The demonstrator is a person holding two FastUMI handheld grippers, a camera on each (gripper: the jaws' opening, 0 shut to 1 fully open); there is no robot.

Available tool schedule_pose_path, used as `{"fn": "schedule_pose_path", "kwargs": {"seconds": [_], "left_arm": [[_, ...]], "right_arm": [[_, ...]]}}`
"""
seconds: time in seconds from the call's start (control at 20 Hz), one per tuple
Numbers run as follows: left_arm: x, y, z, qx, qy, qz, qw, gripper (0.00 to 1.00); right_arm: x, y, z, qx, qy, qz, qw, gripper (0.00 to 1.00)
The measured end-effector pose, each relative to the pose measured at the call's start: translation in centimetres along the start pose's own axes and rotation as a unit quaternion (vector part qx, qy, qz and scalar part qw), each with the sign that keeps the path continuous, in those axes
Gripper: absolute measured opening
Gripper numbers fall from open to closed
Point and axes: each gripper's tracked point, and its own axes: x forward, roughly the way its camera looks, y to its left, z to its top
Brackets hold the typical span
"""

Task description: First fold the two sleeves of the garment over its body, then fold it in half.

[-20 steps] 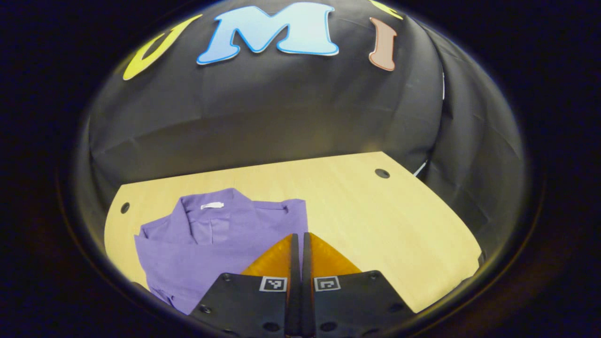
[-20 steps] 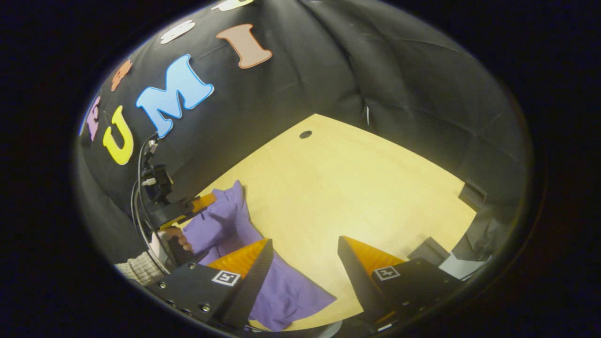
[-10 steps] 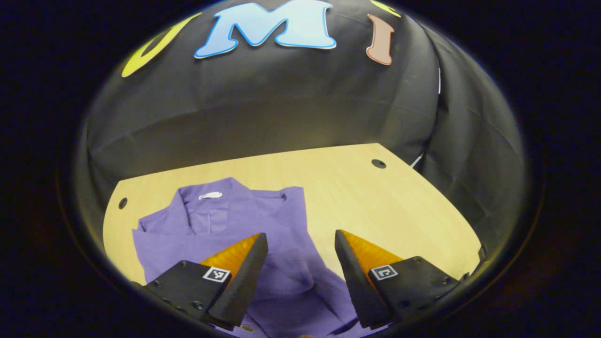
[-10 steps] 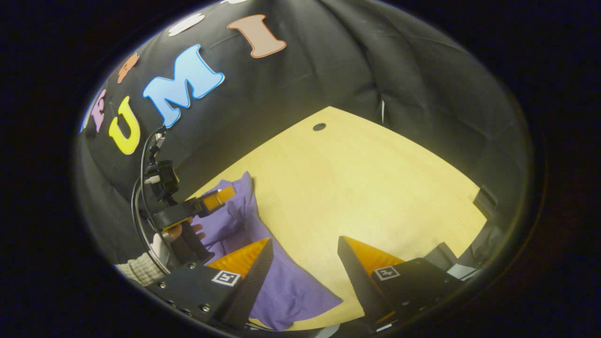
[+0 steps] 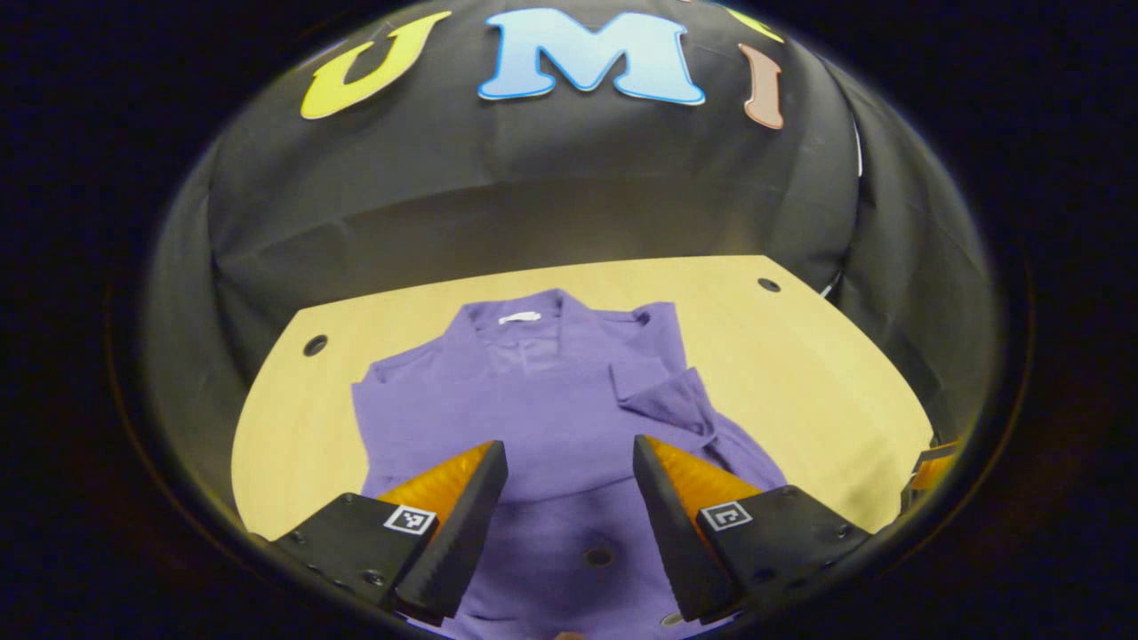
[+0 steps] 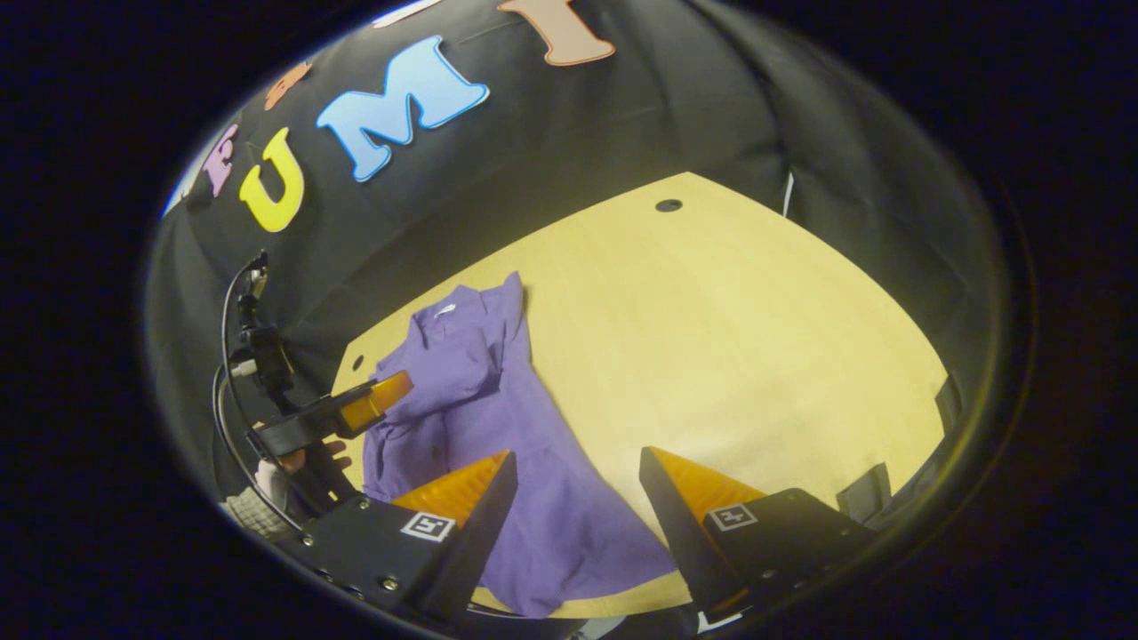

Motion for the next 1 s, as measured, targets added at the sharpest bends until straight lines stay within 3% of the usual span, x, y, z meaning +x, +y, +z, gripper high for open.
{"fn": "schedule_pose_path", "kwargs": {"seconds": [0.6, 1.0], "left_arm": [[-11.0, 6.0, -14.8, -0.030, 0.090, 0.054, 0.994, 0.92], [-14.4, 7.3, -20.8, -0.046, 0.140, 0.069, 0.987, 0.93]], "right_arm": [[1.7, 1.4, -7.1, -0.082, 0.118, 0.012, 0.990, 0.88], [2.9, 2.1, -11.7, -0.116, 0.167, -0.015, 0.979, 0.88]]}}
